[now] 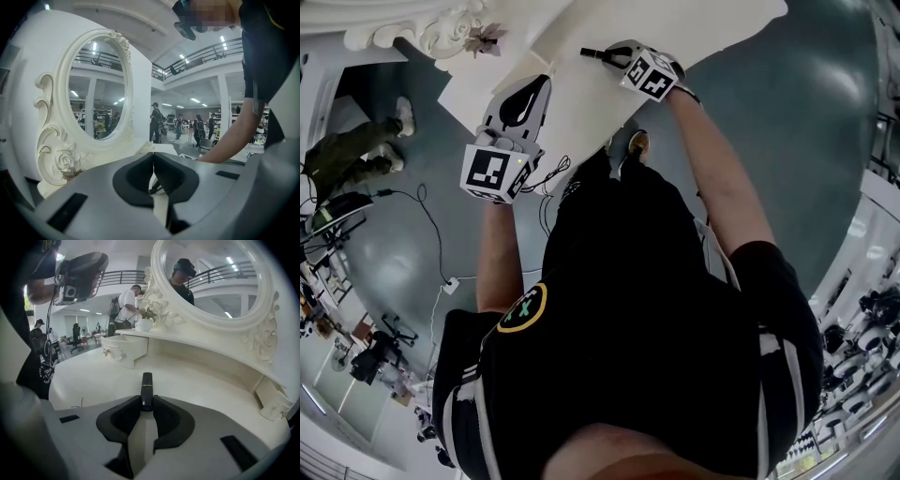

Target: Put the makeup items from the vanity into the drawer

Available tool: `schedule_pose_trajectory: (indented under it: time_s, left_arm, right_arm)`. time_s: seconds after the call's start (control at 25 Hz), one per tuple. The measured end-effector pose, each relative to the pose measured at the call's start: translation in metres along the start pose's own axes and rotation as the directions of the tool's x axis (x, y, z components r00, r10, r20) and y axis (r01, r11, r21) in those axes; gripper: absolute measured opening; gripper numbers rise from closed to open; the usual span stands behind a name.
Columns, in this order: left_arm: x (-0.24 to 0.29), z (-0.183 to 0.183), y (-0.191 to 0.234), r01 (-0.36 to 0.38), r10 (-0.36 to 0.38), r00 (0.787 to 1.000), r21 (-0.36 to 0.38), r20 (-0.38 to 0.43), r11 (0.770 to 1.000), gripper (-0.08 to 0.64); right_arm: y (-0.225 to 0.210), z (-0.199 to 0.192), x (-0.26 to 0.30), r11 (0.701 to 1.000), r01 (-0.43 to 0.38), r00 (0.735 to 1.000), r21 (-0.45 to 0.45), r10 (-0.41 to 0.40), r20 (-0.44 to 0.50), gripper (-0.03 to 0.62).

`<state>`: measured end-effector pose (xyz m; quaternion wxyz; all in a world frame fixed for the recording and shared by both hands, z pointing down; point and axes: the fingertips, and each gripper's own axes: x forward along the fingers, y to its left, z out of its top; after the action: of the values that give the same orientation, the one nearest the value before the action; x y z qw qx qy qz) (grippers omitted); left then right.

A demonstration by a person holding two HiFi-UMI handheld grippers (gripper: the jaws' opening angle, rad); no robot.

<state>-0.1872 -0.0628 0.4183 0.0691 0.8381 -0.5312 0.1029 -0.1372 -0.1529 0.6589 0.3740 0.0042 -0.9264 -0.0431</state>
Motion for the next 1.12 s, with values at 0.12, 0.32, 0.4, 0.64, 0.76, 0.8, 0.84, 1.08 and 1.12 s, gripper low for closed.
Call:
schedule_pose_trajectory:
  time_s: [0.12, 0.32, 0.4, 0.64, 0.76, 0.8, 0.84, 1.08, 1.12]
  left_arm:
    - [-0.002, 0.001, -0.001, 0.001, -0.001, 1.000, 0.001, 0.005, 1.000, 0.021]
    - [-0.002, 0.004, -0.003, 0.018, -0.018, 1.000, 0.012, 0.012, 1.000, 0.021]
    - [0.001, 0.007, -0.005, 0.033, -0.034, 0.999, 0.018, 0.018, 0.999, 0.021]
    - [0.017, 0.017, -0.019, 0.084, -0.085, 0.996, 0.039, 0.036, 0.996, 0.022]
    - [0.029, 0.025, -0.030, 0.111, -0.113, 0.993, 0.056, 0.045, 0.992, 0.022]
    - [0.034, 0.027, -0.034, 0.120, -0.123, 0.991, 0.061, 0.047, 0.991, 0.023]
    - [0.039, 0.030, -0.039, 0.130, -0.133, 0.990, 0.066, 0.050, 0.989, 0.021]
    - [0.083, 0.051, -0.075, 0.200, -0.209, 0.975, 0.111, 0.079, 0.973, 0.021]
    - [0.089, 0.054, -0.083, 0.210, -0.219, 0.973, 0.111, 0.079, 0.971, 0.021]
  right_arm:
    - [0.001, 0.003, -0.006, 1.000, 0.016, 1.000, 0.026, -0.016, 0.026, 0.107]
    - [0.002, 0.017, -0.021, 0.996, 0.056, 0.995, 0.063, -0.061, 0.078, 0.107]
    - [0.001, 0.024, -0.031, 0.995, 0.079, 0.992, 0.064, -0.085, 0.095, 0.107]
    - [-0.008, 0.047, -0.077, 0.983, 0.164, 0.969, 0.087, -0.177, 0.173, 0.107]
    - [-0.016, 0.058, -0.113, 0.969, 0.217, 0.944, 0.117, -0.239, 0.229, 0.107]
    - [-0.018, 0.061, -0.127, 0.964, 0.234, 0.933, 0.129, -0.260, 0.248, 0.107]
    - [-0.019, 0.063, -0.140, 0.958, 0.250, 0.923, 0.140, -0.280, 0.266, 0.107]
    - [-0.029, 0.055, -0.224, 0.916, 0.352, 0.856, 0.189, -0.398, 0.331, 0.107]
    - [-0.028, 0.051, -0.239, 0.910, 0.364, 0.848, 0.200, -0.413, 0.333, 0.107]
